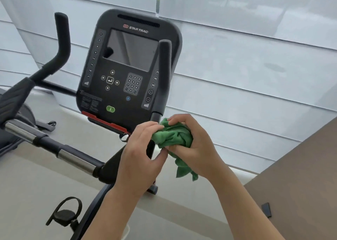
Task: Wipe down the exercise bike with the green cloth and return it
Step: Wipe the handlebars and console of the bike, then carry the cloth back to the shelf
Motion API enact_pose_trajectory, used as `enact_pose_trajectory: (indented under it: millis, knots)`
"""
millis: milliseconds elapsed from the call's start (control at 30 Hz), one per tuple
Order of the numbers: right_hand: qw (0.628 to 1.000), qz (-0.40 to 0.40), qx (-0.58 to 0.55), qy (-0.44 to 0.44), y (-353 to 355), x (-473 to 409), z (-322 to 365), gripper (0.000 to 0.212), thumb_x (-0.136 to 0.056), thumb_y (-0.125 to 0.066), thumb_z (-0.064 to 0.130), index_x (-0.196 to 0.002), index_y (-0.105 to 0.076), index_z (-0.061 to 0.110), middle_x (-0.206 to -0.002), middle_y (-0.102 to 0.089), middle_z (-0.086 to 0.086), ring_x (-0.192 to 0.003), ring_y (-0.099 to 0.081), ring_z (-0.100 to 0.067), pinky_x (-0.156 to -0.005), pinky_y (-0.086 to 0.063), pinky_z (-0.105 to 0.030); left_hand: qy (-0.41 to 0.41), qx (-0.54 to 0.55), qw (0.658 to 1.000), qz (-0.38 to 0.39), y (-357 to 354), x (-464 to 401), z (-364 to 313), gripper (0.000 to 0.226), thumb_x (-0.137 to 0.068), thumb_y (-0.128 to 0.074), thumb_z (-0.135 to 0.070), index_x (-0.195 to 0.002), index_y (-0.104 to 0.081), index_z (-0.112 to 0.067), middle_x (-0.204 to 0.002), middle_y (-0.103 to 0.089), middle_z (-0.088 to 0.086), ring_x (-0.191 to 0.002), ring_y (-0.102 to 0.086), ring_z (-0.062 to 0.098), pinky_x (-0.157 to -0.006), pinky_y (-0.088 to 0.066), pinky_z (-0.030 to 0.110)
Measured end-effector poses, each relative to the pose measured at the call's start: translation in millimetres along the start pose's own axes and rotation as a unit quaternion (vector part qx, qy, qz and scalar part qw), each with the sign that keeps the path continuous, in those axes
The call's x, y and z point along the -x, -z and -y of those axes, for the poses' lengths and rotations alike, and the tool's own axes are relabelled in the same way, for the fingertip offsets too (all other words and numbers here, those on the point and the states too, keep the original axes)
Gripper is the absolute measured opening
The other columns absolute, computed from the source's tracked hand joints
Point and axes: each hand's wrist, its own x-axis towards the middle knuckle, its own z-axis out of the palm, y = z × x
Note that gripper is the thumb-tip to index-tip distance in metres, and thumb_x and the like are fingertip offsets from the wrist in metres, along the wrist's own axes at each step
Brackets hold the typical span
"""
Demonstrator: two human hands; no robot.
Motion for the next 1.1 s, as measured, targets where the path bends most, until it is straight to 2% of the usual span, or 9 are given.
enact_pose_trajectory:
  millis: [67,133,200,400,567,700,833,933,1100]
  knots:
    - [1.000,0.011,-0.023,-0.010,21,1,-6,0.049,-0.081,-0.071,-0.004,-0.121,-0.056,0.019,-0.120,-0.064,0.004,-0.101,-0.068,-0.026,-0.080,-0.061,-0.048,-0.014,-0.004,1.000,-0.021,-21,-7,-9,0.040,-0.087,-0.082,-0.007,-0.125,-0.067,-0.012,-0.126,-0.064,-0.006,-0.120,-0.064,0.018,-0.096,-0.058,0.039]
    - [0.999,0.023,-0.022,-0.004,41,2,-15,0.051,-0.078,-0.066,-0.006,-0.121,-0.055,0.019,-0.124,-0.061,0.001,-0.104,-0.066,-0.027,-0.083,-0.058,-0.051,-0.020,-0.007,0.999,-0.028,-39,-11,-17,0.035,-0.087,-0.082,-0.006,-0.120,-0.069,-0.012,-0.121,-0.066,-0.006,-0.113,-0.066,0.019,-0.086,-0.060,0.039]
    - [0.999,0.047,-0.020,0.007,60,1,-26,0.054,-0.075,-0.067,-0.006,-0.122,-0.056,0.020,-0.127,-0.059,-0.001,-0.110,-0.064,-0.027,-0.088,-0.057,-0.051,-0.022,-0.014,0.999,-0.034,-54,-13,-22,0.036,-0.086,-0.082,-0.003,-0.119,-0.069,-0.013,-0.119,-0.067,-0.007,-0.111,-0.067,0.019,-0.084,-0.060,0.037]
    - [0.990,0.134,-0.033,0.034,88,-6,-56,0.058,-0.073,-0.073,0.002,-0.126,-0.064,0.024,-0.132,-0.056,0.007,-0.130,-0.058,-0.020,-0.102,-0.053,-0.033,0.034,-0.039,0.997,-0.062,-77,0,-35,0.038,-0.086,-0.080,0.006,-0.116,-0.067,-0.013,-0.111,-0.067,-0.005,-0.104,-0.067,0.021,-0.085,-0.057,0.027]
    - [0.972,0.226,-0.054,0.031,74,-11,-80,0.062,-0.072,-0.073,-0.009,-0.126,-0.071,0.022,-0.127,-0.062,0.008,-0.122,-0.061,-0.020,-0.100,-0.052,-0.032,0.119,-0.088,0.986,-0.078,-67,31,-44,0.034,-0.089,-0.075,0.006,-0.117,-0.066,-0.012,-0.114,-0.067,0.000,-0.109,-0.066,0.026,-0.087,-0.056,0.027]
    - [0.947,0.310,-0.072,0.042,48,-11,-82,0.066,-0.070,-0.065,-0.012,-0.125,-0.069,0.025,-0.120,-0.065,0.009,-0.116,-0.064,-0.015,-0.093,-0.051,-0.020,0.201,-0.086,0.969,-0.117,-53,58,-60,0.030,-0.094,-0.075,0.000,-0.117,-0.066,-0.018,-0.114,-0.068,-0.001,-0.105,-0.068,0.026,-0.083,-0.057,0.027]
    - [0.922,0.377,-0.074,0.038,19,-9,-75,0.049,-0.083,-0.065,0.006,-0.120,-0.069,0.038,-0.114,-0.068,0.017,-0.109,-0.066,-0.007,-0.084,-0.055,-0.016,0.253,-0.126,0.940,-0.191,-30,86,-74,0.024,-0.095,-0.072,-0.015,-0.115,-0.064,-0.026,-0.108,-0.068,-0.005,-0.100,-0.068,0.024,-0.083,-0.058,0.030]
    - [0.904,0.415,-0.092,0.037,-8,-2,-65,0.029,-0.094,-0.070,0.015,-0.114,-0.072,0.037,-0.110,-0.070,0.016,-0.104,-0.069,-0.007,-0.083,-0.054,-0.015,0.277,-0.163,0.913,-0.253,-7,107,-89,0.022,-0.094,-0.070,-0.021,-0.108,-0.062,-0.035,-0.098,-0.068,-0.008,-0.091,-0.068,0.019,-0.079,-0.057,0.026]
    - [0.877,0.463,-0.105,0.073,-59,21,-34,0.024,-0.096,-0.072,0.018,-0.112,-0.073,0.036,-0.107,-0.070,0.014,-0.101,-0.070,-0.009,-0.081,-0.056,-0.018,0.311,-0.195,0.873,-0.321,33,153,-111,0.018,-0.090,-0.074,-0.020,-0.104,-0.066,-0.028,-0.092,-0.071,-0.005,-0.085,-0.071,0.018,-0.071,-0.056,0.020]
